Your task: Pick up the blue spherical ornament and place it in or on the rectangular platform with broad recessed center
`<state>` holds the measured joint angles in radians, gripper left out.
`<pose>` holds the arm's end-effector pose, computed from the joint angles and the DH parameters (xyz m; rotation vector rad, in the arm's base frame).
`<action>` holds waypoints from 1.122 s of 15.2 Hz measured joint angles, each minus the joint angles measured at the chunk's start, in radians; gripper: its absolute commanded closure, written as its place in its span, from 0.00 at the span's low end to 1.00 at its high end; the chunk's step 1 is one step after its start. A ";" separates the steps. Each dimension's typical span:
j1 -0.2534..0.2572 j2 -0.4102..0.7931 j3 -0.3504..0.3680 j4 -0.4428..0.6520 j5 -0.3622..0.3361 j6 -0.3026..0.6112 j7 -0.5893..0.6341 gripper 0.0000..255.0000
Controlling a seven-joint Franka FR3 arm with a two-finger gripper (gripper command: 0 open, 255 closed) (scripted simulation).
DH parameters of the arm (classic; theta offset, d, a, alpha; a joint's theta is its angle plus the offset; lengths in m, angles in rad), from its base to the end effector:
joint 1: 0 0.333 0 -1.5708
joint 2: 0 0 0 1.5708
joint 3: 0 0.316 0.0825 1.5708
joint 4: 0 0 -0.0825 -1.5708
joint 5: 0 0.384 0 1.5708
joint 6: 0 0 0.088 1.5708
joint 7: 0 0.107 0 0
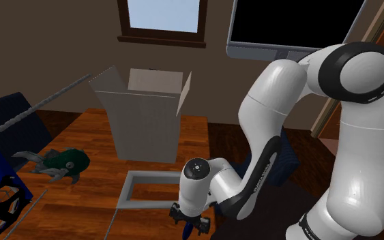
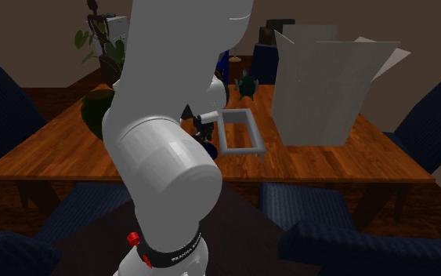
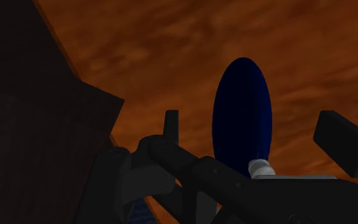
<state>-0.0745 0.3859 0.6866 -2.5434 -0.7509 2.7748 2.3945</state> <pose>0.3232 0.2962 0.1620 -2.6593 1.6445 -0.0219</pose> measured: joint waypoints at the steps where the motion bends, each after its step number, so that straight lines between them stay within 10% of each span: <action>1: 0.001 0.001 -0.001 0.000 -0.001 0.000 0.001 0.00; 3: 0.001 0.001 -0.002 0.000 -0.002 0.001 0.002 0.00; 4: 0.001 0.001 -0.002 0.000 -0.002 0.001 0.002 1.00; 17: -0.039 -0.032 0.049 -0.014 0.051 -0.013 -0.038 1.00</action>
<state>-0.1135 0.3535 0.7359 -2.5575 -0.6998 2.7615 2.3567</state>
